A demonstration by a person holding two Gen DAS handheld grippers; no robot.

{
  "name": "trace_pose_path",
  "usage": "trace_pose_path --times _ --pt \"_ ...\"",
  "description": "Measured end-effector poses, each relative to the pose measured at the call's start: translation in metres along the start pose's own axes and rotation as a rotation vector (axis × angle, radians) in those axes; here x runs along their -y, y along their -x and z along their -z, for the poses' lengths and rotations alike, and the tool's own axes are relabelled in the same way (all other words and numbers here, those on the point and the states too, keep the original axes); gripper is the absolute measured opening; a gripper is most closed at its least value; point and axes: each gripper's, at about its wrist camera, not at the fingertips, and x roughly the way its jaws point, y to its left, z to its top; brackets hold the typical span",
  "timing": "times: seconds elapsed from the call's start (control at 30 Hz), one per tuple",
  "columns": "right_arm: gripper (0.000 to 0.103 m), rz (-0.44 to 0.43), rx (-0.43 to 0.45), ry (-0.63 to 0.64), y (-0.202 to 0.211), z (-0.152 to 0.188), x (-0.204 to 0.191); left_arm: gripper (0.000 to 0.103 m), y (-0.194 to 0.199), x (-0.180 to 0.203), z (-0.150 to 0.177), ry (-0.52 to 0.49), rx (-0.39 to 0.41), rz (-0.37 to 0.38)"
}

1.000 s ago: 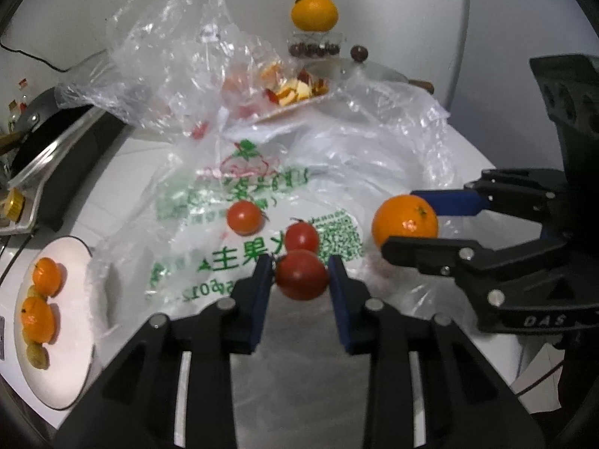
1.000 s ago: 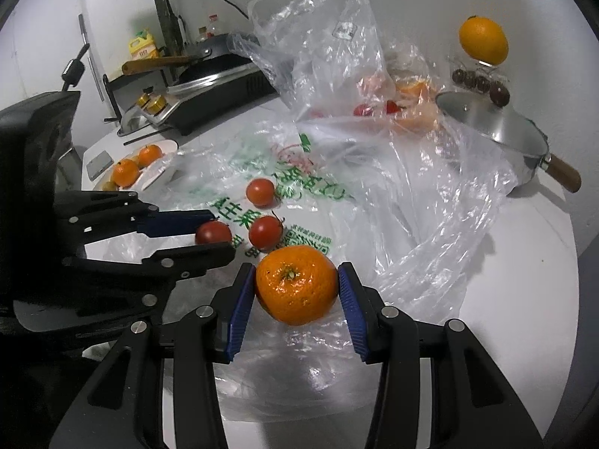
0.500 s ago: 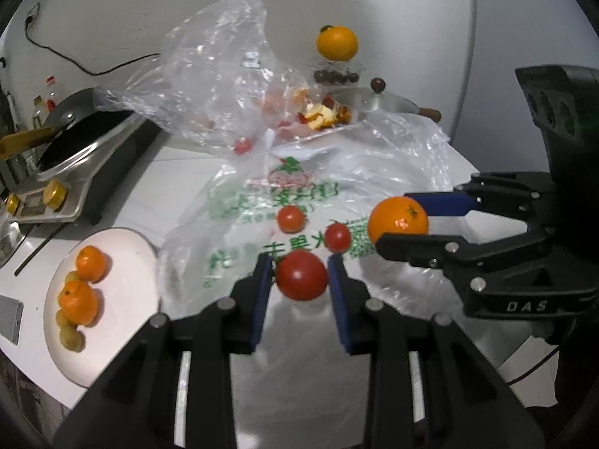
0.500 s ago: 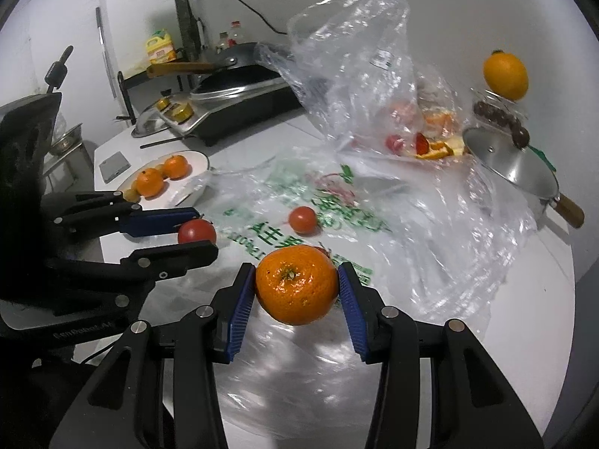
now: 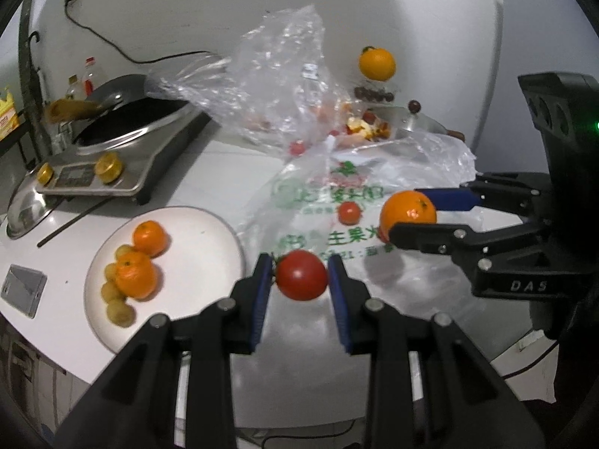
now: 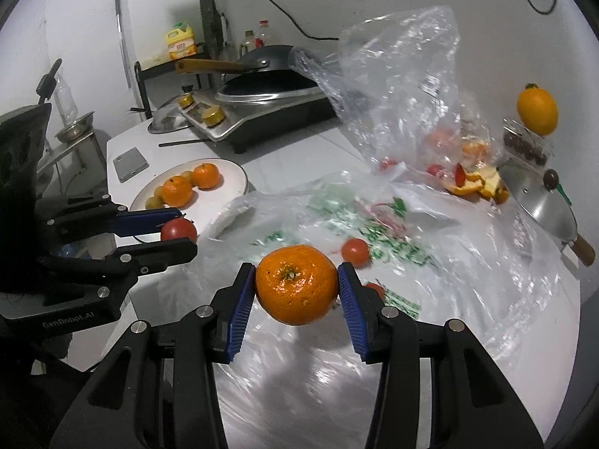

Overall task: Organize fruits
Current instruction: 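Carry the held tomato and tangerine over the white plate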

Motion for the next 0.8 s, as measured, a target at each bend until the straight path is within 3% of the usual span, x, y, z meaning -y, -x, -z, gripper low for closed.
trace_pose_path --times 0.8 --pt "0.048 -0.076 -0.040 0.139 -0.041 -0.042 -0.091 0.031 0.050 -0.096 0.036 0.122 0.055 -0.092"
